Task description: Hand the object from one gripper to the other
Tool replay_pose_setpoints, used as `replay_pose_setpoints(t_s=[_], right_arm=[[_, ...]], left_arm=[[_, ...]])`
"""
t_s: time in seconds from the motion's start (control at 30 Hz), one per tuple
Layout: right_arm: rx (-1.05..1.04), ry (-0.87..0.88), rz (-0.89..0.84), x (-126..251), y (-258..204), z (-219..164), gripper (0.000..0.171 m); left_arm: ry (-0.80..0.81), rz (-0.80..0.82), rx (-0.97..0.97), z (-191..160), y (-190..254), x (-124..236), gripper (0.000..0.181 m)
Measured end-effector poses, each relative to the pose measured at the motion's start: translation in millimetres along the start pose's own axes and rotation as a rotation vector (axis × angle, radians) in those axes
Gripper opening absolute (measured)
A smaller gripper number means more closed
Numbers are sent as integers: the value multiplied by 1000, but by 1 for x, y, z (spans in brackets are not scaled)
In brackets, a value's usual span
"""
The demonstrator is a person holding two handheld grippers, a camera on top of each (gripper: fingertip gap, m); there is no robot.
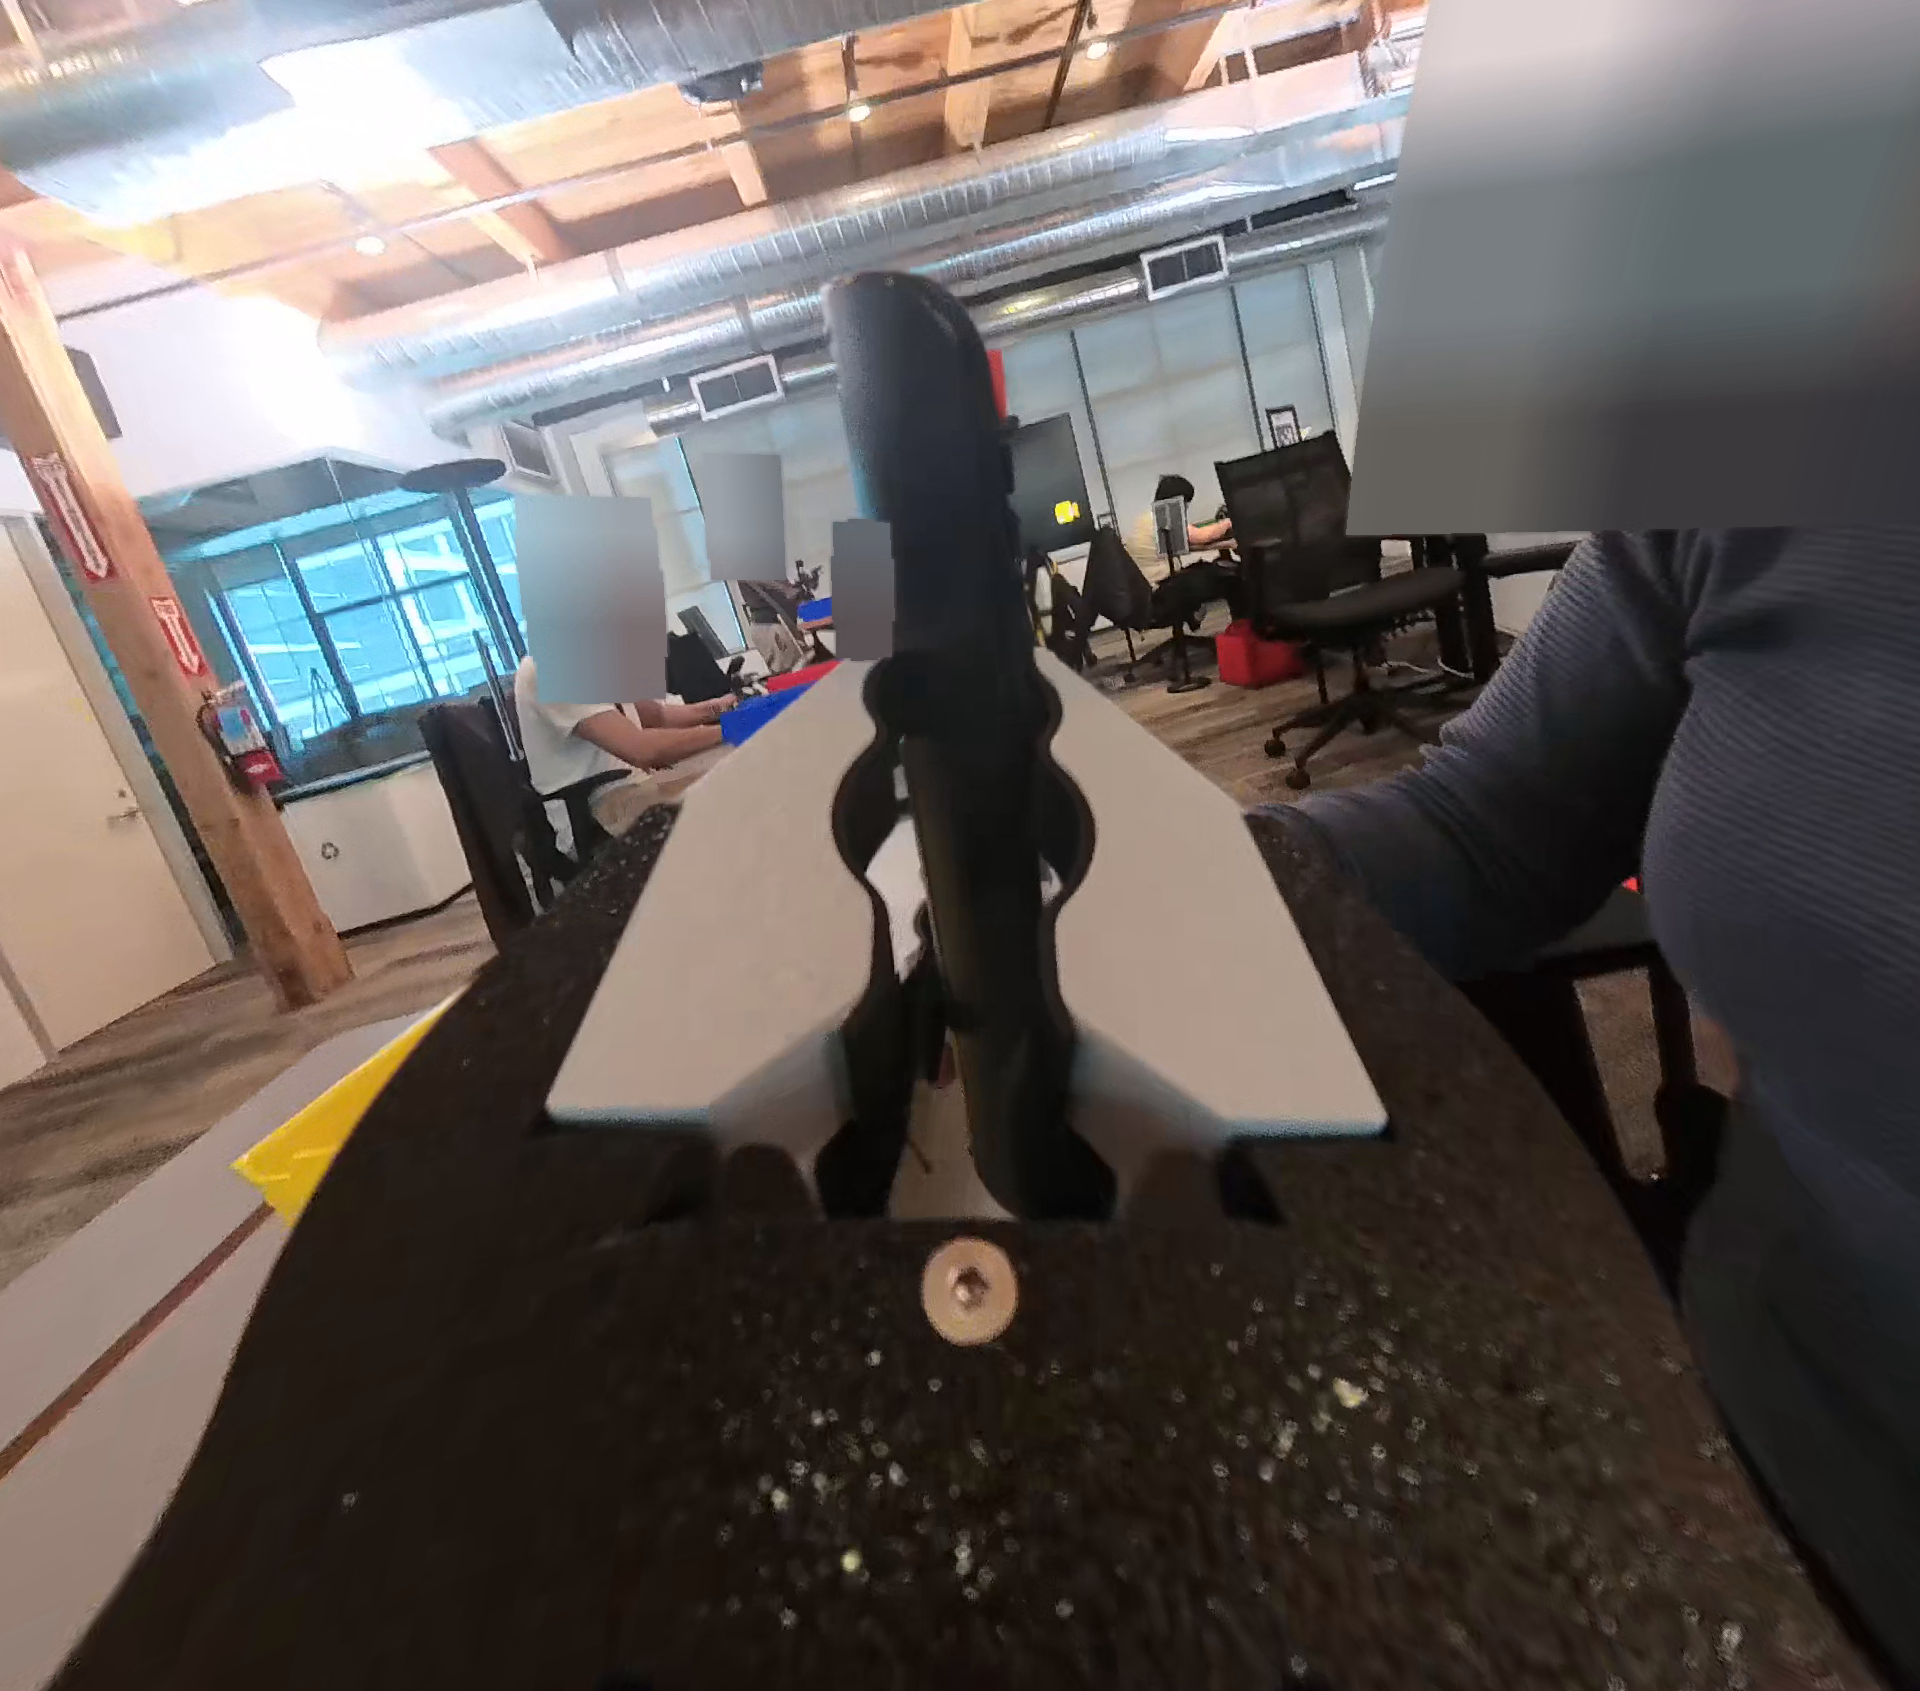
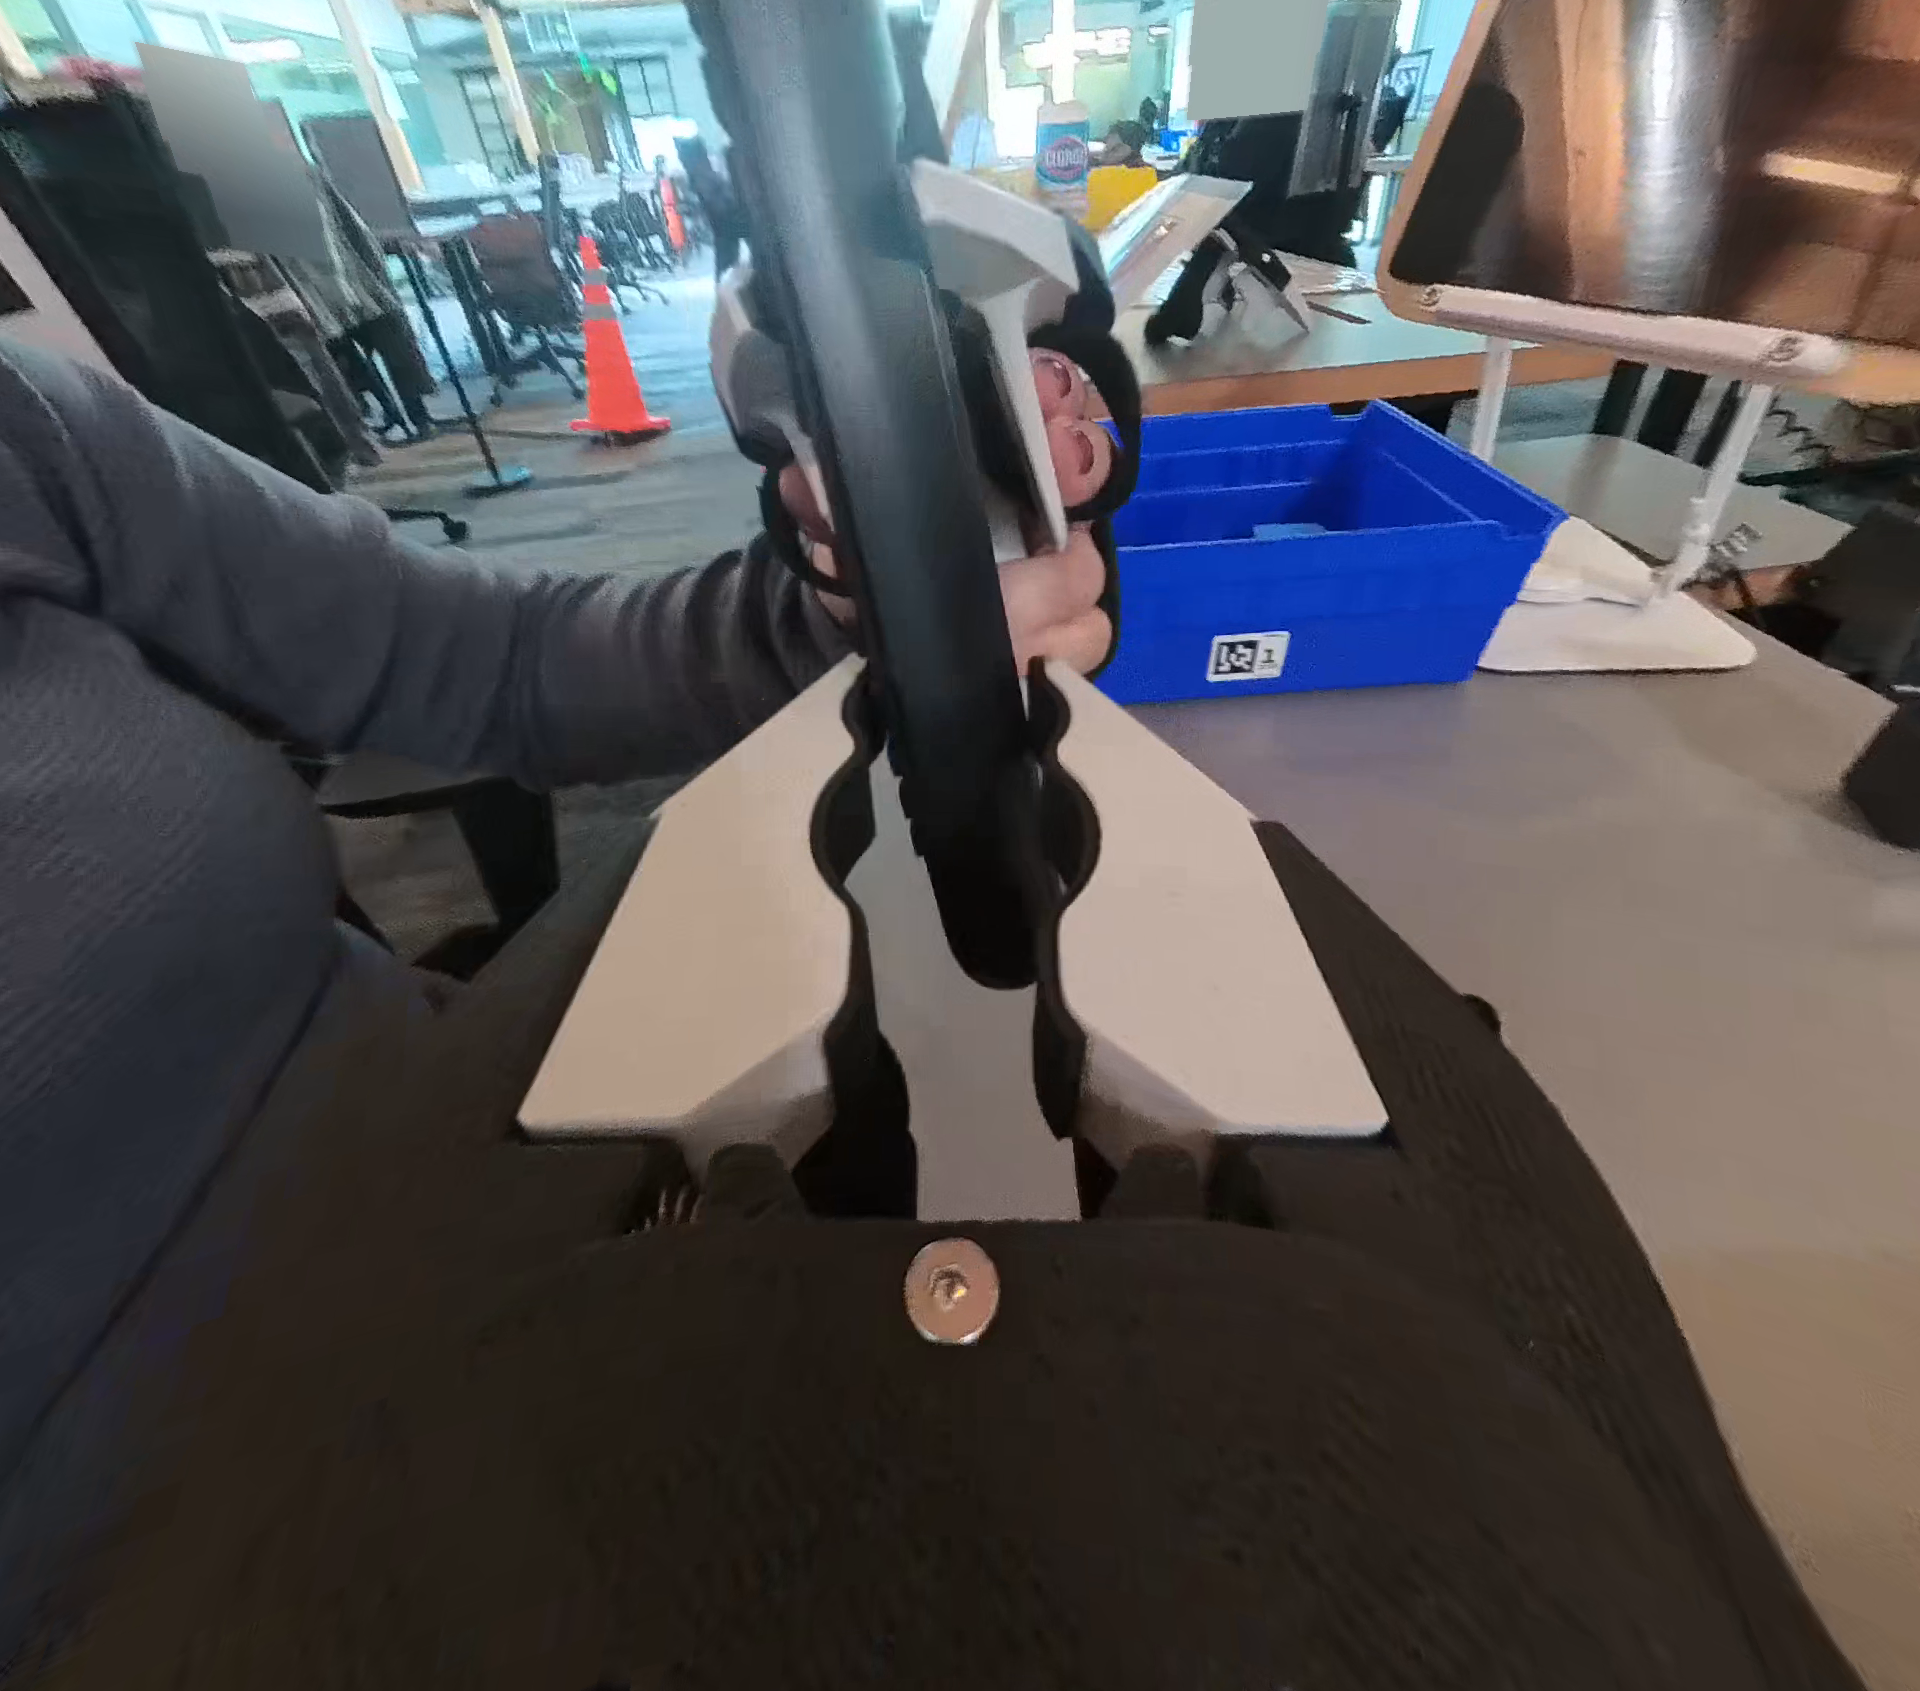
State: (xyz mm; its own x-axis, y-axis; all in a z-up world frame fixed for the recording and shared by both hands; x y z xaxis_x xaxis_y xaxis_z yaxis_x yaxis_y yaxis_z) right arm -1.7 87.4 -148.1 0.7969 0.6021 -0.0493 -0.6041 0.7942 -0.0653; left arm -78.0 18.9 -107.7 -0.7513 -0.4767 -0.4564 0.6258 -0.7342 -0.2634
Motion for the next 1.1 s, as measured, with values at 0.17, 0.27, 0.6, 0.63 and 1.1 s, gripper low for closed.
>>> replay_pose_setpoints(t_s=[0.17, 0.27, 0.6, 0.63, 1.1], right_arm=[[126, -110, -101, 5, 6, -2, 23], [254, -217, -217, 11, 13, -5, 22], [432, -588, -1047, 107, 72, 21, 23], [382, -637, -1140, 128, 81, 19, 23], [89, -758, -1502, 232, 135, -37, 63]], left_arm=[[-37, 28, 129, 1, -10, 6, 30], [-95, 100, 105, 7, -21, 14, 52], [-528, 526, -254, 26, -54, 48, 62], [-545, 550, -264, 31, -55, 50, 62], [-473, 1230, -116, 128, -72, 179, 60]])
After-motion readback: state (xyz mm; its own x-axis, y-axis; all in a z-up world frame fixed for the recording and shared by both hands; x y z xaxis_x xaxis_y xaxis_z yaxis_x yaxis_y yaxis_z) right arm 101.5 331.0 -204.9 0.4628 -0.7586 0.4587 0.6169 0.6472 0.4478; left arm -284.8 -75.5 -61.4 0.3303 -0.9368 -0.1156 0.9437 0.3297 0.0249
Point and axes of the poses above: each gripper's, where its closed fingertips meet, x back along the fingers, z out of its top, y = z × x across the jaws, the point moved 7 cm from there along x, back along the fingers, and after that the axes turned 6 degrees about y, right-handed, at the moved point
